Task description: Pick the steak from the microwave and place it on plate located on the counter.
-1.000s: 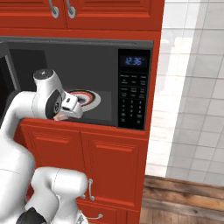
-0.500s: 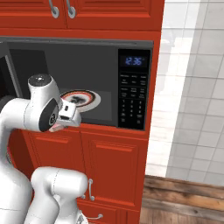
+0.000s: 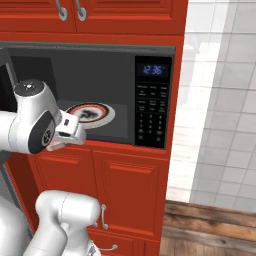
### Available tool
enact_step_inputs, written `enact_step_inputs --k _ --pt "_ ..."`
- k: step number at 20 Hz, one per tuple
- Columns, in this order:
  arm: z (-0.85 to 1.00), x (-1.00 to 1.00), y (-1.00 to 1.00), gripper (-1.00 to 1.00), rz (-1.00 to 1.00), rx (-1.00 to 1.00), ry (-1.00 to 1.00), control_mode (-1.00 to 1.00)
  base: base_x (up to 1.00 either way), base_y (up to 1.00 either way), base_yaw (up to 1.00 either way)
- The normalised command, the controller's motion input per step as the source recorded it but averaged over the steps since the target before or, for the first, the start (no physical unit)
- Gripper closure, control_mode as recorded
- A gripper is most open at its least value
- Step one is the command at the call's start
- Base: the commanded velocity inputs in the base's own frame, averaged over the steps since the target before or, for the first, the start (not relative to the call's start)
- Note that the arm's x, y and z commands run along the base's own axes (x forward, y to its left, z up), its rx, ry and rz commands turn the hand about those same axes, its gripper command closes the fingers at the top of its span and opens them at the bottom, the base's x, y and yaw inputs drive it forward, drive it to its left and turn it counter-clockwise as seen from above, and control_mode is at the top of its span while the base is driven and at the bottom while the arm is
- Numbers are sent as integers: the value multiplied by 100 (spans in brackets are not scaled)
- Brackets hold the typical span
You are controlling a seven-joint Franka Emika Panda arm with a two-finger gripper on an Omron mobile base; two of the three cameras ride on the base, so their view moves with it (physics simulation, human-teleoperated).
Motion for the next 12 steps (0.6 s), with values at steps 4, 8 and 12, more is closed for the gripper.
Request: enact_step_inputs --k 4,8,12 --pt "40 -34 0 100 0 0 0 -100 0 0 0" --pt "31 -17 -2 100 0 0 -2 -100 0 0 0" --pt "6 -10 -8 100 0 -1 -2 -100 0 0 0"
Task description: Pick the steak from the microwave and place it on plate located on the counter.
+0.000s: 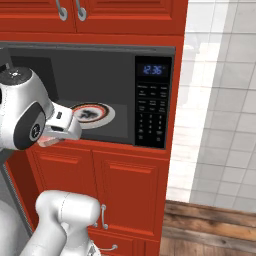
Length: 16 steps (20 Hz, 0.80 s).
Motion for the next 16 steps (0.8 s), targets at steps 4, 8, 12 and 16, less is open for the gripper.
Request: enact_step_inputs --k 4,8,12,16 --pt "0 -1 -7 100 0 -4 -4 -100 0 0 0" --pt "0 -1 -3 100 0 -4 -7 -100 0 0 0" --pt "0 0 -3 100 0 0 0 -100 0 0 0" --pt "0 -4 -1 100 0 0 0 100 -24 -7 0"
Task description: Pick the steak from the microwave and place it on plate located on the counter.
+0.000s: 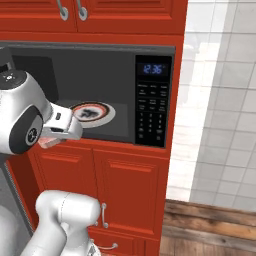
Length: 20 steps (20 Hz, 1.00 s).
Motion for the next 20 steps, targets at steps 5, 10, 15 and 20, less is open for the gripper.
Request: enact_step_inputs --k 5,10,15,20 --pt "0 0 0 100 0 0 0 100 -95 -60 7" --pt "0 0 0 100 0 0 0 100 -86 -91 34" --pt "0 0 0 100 0 0 0 100 -51 -69 75" --pt "0 0 0 100 0 0 0 100 -31 -39 89"
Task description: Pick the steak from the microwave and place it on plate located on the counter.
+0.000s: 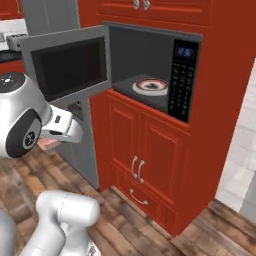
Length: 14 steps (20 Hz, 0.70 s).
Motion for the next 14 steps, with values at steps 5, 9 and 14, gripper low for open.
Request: enact_step_inputs --k 5,9,14 --pt "0 0 0 100 0 0 0 100 -22 -18 98" --pt "0 0 0 100 0 0 0 100 -18 -13 100" --pt "0 0 0 100 0 0 0 100 -9 -17 98"
